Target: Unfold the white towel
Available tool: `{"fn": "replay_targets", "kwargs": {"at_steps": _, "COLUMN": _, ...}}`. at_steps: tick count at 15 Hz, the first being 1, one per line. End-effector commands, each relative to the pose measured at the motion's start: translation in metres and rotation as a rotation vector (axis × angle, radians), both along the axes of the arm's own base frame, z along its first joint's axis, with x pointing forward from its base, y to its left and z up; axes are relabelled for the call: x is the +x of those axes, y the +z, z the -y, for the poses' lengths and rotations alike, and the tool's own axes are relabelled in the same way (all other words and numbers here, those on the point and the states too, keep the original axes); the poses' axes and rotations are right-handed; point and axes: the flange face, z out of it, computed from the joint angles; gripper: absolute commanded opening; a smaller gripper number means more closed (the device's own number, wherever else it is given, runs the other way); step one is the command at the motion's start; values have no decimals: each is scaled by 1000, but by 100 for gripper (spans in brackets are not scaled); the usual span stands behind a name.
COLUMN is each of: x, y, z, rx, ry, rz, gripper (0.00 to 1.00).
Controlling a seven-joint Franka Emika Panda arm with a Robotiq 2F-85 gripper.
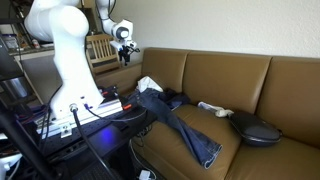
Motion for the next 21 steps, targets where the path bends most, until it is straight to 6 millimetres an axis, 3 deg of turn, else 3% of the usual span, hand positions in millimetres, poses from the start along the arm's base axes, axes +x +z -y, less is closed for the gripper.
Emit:
{"fn": "replay_targets", "kwargs": {"at_steps": 1, "x": 2, "y": -66, "z": -26, "rx": -32, "ry": 26, "rz": 86, "gripper": 100}}
{"fn": "replay_targets", "kwargs": {"at_steps": 7, "x": 21, "y": -135, "z": -68, "rx": -237, "ry": 269, "rz": 340, "gripper": 100}}
{"fn": "replay_targets", "kwargs": {"at_steps": 12, "x": 41, "y": -168, "z": -94, "rx": -321, "ry": 343, "rz": 481, "gripper": 100}}
{"fn": "replay_targets", "kwargs": {"at_steps": 14, "x": 46, "y": -167, "z": -101, "rx": -324, "ry": 273, "rz": 442, "gripper": 100}}
{"fn": "replay_targets", "kwargs": {"at_steps": 15, "x": 37, "y": -167, "z": -93, "rx": -320, "ry": 311, "rz": 446, "gripper": 100}}
{"fn": "replay_targets", "kwargs": {"at_steps": 19, "x": 43, "y": -173, "z": -97, "rx": -335, "ry": 292, "rz": 450, "gripper": 100}}
{"fn": "replay_targets", "kwargs": {"at_steps": 21, "x": 48, "y": -198, "z": -90, "rx": -360, "ry": 303, "rz": 499, "gripper": 100}}
